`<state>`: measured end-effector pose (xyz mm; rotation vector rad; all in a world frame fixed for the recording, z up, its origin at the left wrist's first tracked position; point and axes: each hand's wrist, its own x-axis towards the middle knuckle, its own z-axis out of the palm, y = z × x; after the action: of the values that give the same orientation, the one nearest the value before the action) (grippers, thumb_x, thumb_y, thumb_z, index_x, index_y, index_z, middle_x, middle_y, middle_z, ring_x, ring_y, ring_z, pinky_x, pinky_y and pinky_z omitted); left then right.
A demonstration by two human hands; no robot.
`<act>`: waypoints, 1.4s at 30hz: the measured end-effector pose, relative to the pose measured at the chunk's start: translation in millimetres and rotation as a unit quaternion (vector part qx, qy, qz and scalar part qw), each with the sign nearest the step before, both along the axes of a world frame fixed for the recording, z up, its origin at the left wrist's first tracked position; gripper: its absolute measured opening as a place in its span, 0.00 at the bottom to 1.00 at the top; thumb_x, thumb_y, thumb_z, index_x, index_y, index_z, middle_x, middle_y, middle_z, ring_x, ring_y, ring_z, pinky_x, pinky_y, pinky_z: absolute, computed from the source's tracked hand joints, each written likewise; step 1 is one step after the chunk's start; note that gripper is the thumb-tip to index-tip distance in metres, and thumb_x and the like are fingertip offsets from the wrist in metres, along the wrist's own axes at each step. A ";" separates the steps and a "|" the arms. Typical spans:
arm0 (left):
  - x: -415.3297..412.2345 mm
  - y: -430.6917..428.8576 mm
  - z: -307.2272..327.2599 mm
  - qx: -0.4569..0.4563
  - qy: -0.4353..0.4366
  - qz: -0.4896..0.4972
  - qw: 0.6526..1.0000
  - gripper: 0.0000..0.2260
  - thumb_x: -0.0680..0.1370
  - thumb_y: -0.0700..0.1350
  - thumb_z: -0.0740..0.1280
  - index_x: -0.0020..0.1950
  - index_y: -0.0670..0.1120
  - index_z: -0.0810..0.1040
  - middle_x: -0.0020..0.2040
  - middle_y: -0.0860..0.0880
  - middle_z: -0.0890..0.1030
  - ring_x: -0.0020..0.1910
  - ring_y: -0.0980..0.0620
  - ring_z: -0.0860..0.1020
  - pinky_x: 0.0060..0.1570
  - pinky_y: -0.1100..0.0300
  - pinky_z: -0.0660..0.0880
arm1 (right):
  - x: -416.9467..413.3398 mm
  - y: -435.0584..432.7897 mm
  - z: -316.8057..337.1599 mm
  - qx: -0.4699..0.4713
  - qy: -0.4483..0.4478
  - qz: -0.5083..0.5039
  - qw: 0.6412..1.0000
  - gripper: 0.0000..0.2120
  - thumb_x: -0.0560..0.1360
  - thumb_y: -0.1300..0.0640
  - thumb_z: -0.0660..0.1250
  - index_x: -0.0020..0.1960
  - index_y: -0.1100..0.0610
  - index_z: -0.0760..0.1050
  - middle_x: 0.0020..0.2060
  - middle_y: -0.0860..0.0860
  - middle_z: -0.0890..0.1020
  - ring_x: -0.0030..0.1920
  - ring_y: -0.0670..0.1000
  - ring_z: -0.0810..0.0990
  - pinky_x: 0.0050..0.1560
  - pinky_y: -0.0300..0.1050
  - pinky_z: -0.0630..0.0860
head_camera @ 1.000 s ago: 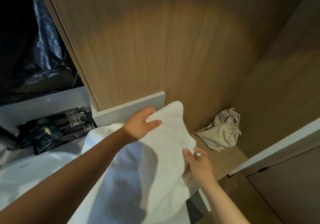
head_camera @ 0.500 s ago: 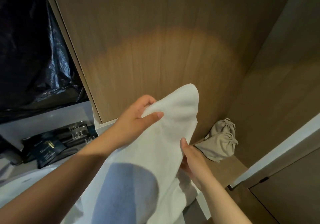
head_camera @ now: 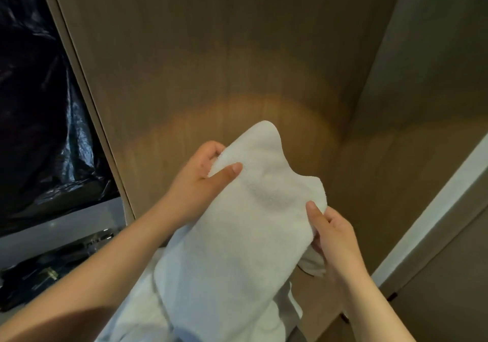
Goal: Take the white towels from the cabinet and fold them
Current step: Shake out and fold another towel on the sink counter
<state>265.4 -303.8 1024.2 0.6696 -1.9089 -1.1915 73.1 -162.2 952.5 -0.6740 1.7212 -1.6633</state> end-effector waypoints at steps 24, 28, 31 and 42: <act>-194.4 75.4 131.4 -0.188 0.098 0.105 0.971 0.04 0.75 0.53 0.70 0.45 0.54 0.78 0.38 0.57 0.82 0.35 0.61 0.78 0.33 0.66 0.69 | -201.3 89.3 176.3 -0.182 0.259 -0.070 0.946 0.10 0.78 0.49 0.64 0.48 0.55 0.79 0.32 0.51 0.83 0.31 0.48 0.82 0.32 0.34 0.76; -220.5 88.5 157.7 -0.215 0.114 0.096 0.965 0.14 0.73 0.56 0.70 0.57 0.57 0.73 0.41 0.59 0.84 0.39 0.61 0.81 0.37 0.65 0.71 | -233.8 96.0 203.5 -0.215 0.285 -0.082 0.930 0.11 0.78 0.48 0.65 0.47 0.55 0.78 0.31 0.51 0.83 0.31 0.48 0.82 0.33 0.34 0.77; -231.0 96.4 178.3 -0.230 0.130 0.030 0.964 0.25 0.74 0.53 0.71 0.65 0.68 0.62 0.44 0.54 0.84 0.40 0.53 0.83 0.42 0.57 0.77 | -255.7 95.2 225.7 -0.246 0.288 -0.081 0.922 0.07 0.78 0.49 0.66 0.54 0.50 0.73 0.32 0.51 0.84 0.31 0.49 0.82 0.33 0.35 0.78; -267.3 71.0 248.7 -0.365 0.123 0.053 0.921 0.13 0.75 0.51 0.69 0.58 0.62 0.79 0.52 0.64 0.80 0.49 0.64 0.78 0.44 0.72 0.72 | -306.1 69.5 297.9 -0.344 0.381 -0.020 0.858 0.07 0.79 0.63 0.64 0.49 0.52 0.78 0.34 0.51 0.83 0.32 0.47 0.81 0.32 0.35 0.77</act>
<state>-1.9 -232.8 1272.9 0.1952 -1.8789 -0.3968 -233.0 -92.7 1250.3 -1.8432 1.5581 -2.2374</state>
